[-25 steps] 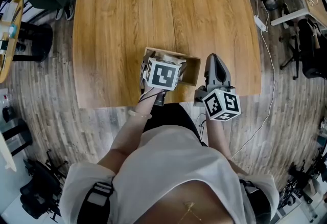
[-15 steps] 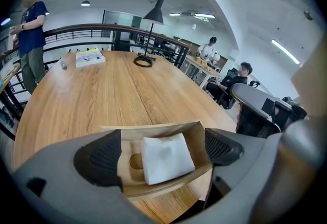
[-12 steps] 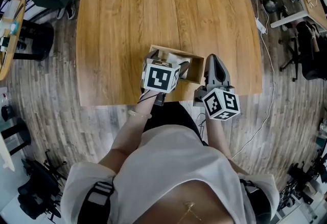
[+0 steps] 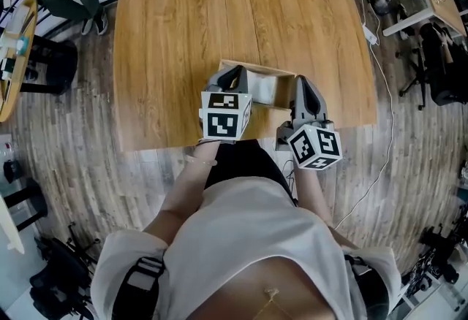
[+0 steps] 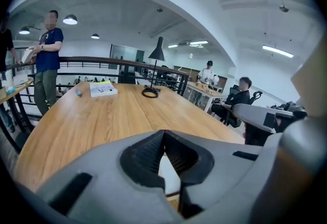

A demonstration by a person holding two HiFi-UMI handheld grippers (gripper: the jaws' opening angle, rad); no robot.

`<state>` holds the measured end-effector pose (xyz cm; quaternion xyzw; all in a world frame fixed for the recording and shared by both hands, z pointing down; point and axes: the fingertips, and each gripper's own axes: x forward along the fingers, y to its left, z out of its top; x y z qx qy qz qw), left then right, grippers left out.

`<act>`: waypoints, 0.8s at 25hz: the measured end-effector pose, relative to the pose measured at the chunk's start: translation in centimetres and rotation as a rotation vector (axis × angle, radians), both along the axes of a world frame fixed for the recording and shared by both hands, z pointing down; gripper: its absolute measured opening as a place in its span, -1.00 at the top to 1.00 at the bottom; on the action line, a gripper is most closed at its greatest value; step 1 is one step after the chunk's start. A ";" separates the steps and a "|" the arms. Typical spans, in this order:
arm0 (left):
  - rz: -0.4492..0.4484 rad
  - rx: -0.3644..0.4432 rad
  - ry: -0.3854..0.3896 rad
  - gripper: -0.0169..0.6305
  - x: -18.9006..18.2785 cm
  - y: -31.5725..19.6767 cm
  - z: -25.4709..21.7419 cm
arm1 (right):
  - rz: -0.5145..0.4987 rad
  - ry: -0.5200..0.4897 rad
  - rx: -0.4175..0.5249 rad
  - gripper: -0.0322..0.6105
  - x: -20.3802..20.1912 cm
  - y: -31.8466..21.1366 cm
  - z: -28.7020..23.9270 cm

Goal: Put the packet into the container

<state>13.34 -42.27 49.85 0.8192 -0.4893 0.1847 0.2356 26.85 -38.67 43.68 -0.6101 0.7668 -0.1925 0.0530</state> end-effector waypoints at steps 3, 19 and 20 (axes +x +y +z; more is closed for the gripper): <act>0.072 0.079 0.037 0.92 0.3 0.7 -0.9 | 0.011 0.004 0.014 0.86 -0.5 0.9 -0.3; 0.185 0.342 0.156 0.92 2.1 4.5 -5.1 | 0.044 0.103 0.079 0.87 -1.5 4.8 -1.0; 0.181 0.342 0.158 0.92 2.1 4.5 -5.2 | 0.049 0.104 0.080 0.87 -1.3 4.9 -1.1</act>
